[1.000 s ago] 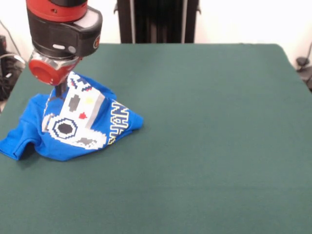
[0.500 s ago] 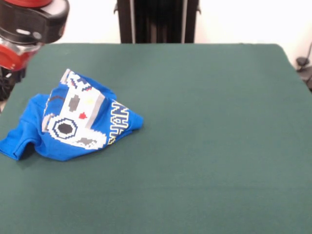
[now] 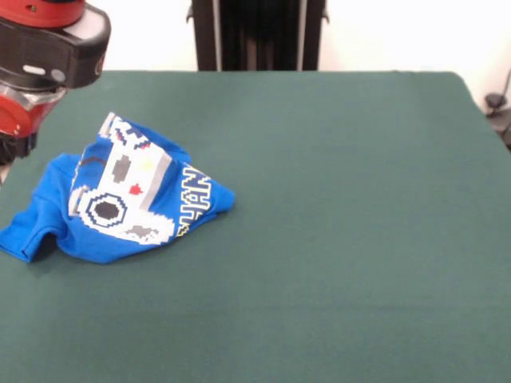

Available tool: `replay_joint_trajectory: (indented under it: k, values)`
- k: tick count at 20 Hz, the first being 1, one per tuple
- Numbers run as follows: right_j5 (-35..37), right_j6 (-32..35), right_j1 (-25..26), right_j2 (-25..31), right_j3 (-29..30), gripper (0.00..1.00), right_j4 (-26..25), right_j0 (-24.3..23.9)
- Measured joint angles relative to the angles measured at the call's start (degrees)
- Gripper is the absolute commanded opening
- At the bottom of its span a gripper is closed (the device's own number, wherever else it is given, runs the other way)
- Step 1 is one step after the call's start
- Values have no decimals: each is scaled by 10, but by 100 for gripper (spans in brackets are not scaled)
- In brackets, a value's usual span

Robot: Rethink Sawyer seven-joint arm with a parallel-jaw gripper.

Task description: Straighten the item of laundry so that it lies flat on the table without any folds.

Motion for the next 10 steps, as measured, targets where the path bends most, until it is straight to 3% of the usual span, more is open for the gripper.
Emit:
replay_joint_trajectory:
  k: [10]
  values:
    - [13, 0, 21, 4, -39, 0, 0, 16]
